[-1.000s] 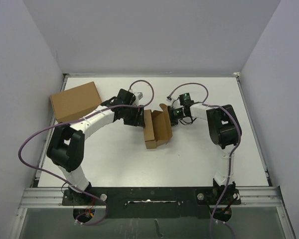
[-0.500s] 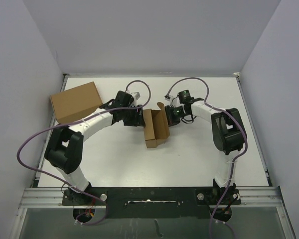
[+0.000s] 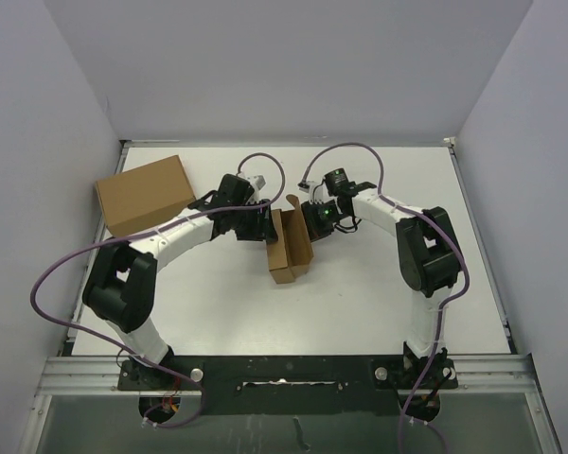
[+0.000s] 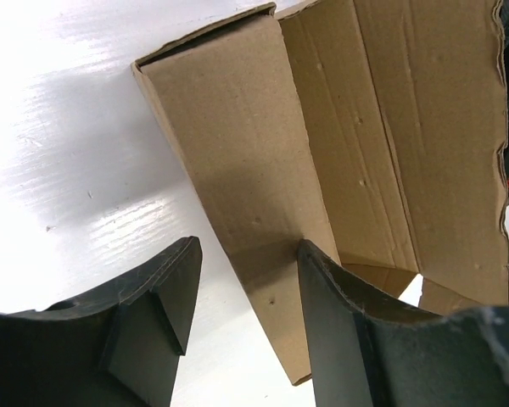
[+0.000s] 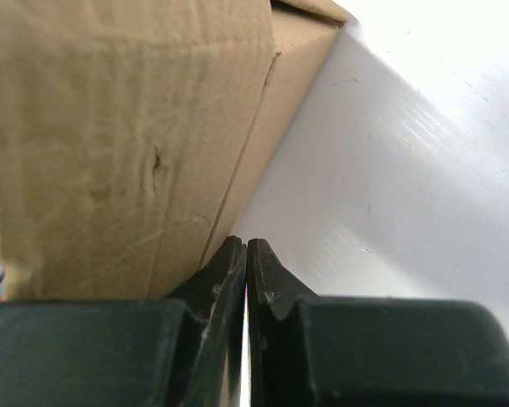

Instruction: Fold the paper box

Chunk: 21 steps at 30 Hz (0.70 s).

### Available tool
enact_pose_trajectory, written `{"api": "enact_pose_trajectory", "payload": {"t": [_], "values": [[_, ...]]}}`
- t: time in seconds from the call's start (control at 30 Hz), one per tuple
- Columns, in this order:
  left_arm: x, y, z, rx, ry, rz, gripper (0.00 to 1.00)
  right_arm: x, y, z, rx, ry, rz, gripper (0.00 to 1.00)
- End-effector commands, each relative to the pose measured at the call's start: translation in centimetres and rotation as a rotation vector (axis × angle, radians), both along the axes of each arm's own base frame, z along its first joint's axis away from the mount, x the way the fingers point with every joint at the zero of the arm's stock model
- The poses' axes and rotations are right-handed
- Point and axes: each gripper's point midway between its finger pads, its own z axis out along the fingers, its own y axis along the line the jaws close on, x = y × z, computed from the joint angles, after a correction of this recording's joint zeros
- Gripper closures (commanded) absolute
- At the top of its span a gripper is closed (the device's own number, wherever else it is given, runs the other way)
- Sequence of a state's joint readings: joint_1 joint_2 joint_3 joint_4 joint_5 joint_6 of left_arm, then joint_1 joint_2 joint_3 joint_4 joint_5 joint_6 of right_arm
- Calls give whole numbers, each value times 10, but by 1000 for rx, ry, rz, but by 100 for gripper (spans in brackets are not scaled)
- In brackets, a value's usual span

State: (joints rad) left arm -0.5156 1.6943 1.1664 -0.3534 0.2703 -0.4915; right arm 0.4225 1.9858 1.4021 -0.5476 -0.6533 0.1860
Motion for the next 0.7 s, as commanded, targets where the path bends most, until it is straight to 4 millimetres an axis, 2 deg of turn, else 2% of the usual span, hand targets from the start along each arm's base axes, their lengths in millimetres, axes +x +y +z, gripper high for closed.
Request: {"api": "enact_pose_trajectory", "payload": {"t": [0.0,0.33,0.67], "values": [[3,-13,31,-78,-84,-20,53,8,10,43,49,-110,29,99],[-12,-14,9,-53,-36,-23,56,7,16,48,29,-98,38,99],[-14,-15,11,-59,-44,18,56,-1,22,47,-78,-43,-17,99]]}}
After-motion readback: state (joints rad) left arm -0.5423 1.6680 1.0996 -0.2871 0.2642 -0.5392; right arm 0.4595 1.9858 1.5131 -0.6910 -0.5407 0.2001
